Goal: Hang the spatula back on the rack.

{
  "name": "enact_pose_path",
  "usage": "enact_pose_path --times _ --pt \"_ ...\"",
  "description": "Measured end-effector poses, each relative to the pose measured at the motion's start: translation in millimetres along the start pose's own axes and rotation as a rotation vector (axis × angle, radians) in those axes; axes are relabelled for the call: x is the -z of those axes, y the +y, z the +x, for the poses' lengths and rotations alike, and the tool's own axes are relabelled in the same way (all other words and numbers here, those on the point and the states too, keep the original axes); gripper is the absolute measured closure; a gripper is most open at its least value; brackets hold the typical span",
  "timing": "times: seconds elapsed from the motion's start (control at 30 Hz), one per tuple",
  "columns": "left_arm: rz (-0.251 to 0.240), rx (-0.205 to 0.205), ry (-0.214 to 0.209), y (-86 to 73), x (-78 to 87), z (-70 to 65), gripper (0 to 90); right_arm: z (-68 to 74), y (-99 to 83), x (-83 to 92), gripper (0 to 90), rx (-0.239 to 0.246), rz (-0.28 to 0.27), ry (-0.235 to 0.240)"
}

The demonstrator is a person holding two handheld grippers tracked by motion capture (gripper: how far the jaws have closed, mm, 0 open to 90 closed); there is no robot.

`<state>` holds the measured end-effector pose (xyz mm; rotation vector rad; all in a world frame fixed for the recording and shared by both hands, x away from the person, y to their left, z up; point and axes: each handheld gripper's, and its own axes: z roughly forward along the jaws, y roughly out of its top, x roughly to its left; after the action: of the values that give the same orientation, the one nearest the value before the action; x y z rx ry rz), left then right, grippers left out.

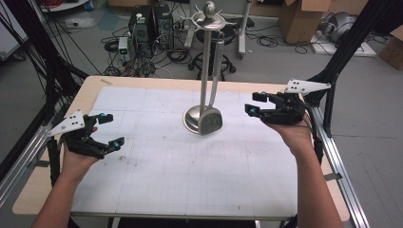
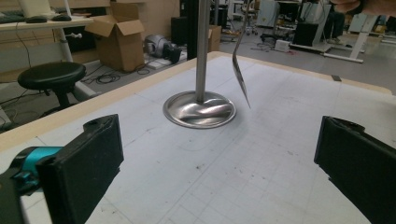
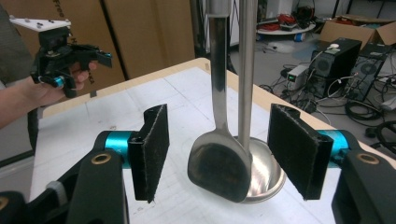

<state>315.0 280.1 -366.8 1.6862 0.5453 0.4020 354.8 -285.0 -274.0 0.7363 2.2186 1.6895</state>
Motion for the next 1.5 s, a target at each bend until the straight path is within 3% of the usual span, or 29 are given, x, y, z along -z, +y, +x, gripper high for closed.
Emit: enact_pose_path --times 0.47,0.7,0.97,1.17,1.5 --pt "0.0 0.005 -0.008 -1.8 0.0 1.0 1.7 9.2 -37.0 8.1 33.0 -0.007 -0.028 -0.01" --pt "0.006 0.017 -0.016 -6.0 -3.4 1.2 1.8 11.2 -55.7 17.0 30.5 0.02 -0.055 -0.028" --pt "0.011 0.025 -0.03 -11.2 -5.9 0.0 1.8 14.1 -94.3 14.2 21.0 -0.033 -0.084 -0.039" --pt "0.037 0.03 -0.039 -16.5 -11.8 -1.8 1.7 15.1 -118.5 9.9 16.0 -0.051 -0.059 -0.037" --pt "0.06 0.038 -0.051 -21.5 -14.7 -4.3 1.7 12.2 -132.0 9.5 12.2 -0.078 -0.063 -0.035"
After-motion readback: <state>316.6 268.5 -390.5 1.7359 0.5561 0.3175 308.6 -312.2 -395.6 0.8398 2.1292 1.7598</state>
